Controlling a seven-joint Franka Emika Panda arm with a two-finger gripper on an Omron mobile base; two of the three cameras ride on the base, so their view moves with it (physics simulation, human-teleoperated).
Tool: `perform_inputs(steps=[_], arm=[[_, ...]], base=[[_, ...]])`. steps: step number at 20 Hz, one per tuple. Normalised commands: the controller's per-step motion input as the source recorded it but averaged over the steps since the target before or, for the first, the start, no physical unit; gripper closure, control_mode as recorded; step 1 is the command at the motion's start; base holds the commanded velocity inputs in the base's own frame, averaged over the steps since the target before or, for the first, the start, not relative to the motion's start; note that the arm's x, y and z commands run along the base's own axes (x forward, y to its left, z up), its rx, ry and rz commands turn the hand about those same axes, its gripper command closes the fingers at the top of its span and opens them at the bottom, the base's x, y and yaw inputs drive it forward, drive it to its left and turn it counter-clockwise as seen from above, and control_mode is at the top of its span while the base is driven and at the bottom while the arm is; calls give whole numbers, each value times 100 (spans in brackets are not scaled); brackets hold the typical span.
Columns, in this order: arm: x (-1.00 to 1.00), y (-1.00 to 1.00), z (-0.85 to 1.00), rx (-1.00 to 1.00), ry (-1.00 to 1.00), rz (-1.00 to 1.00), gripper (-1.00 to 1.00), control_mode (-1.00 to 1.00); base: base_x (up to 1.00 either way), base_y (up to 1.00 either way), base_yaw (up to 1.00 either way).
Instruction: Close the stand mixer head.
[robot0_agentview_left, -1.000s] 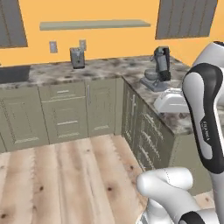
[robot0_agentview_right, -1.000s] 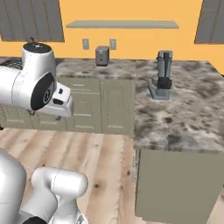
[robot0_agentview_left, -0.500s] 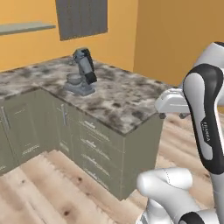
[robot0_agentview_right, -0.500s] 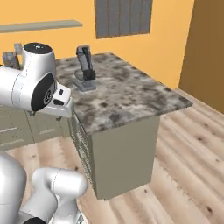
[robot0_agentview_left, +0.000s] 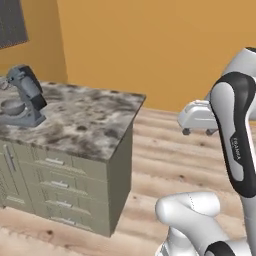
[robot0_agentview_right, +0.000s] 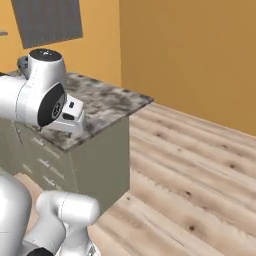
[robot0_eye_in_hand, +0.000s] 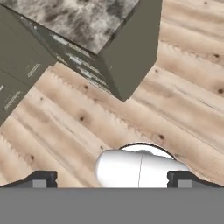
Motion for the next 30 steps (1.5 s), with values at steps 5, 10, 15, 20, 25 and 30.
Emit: perform_inputs(steps=[5, 10, 15, 20, 25, 30], arm=[[0, 0, 0, 0, 0, 0, -100, 100], [0, 0, 0, 0, 0, 0, -100, 100], [0, 0, 0, 0, 0, 0, -100, 100], [0, 0, 0, 0, 0, 0, -100, 100], [0, 0, 0, 0, 0, 0, -100, 100], [0, 0, 0, 0, 0, 0, -100, 100]], base=[[-48, 82, -55], [-2, 97, -48], [28, 100, -34], [6, 100, -23], [10, 100, -19], [24, 98, -17]])
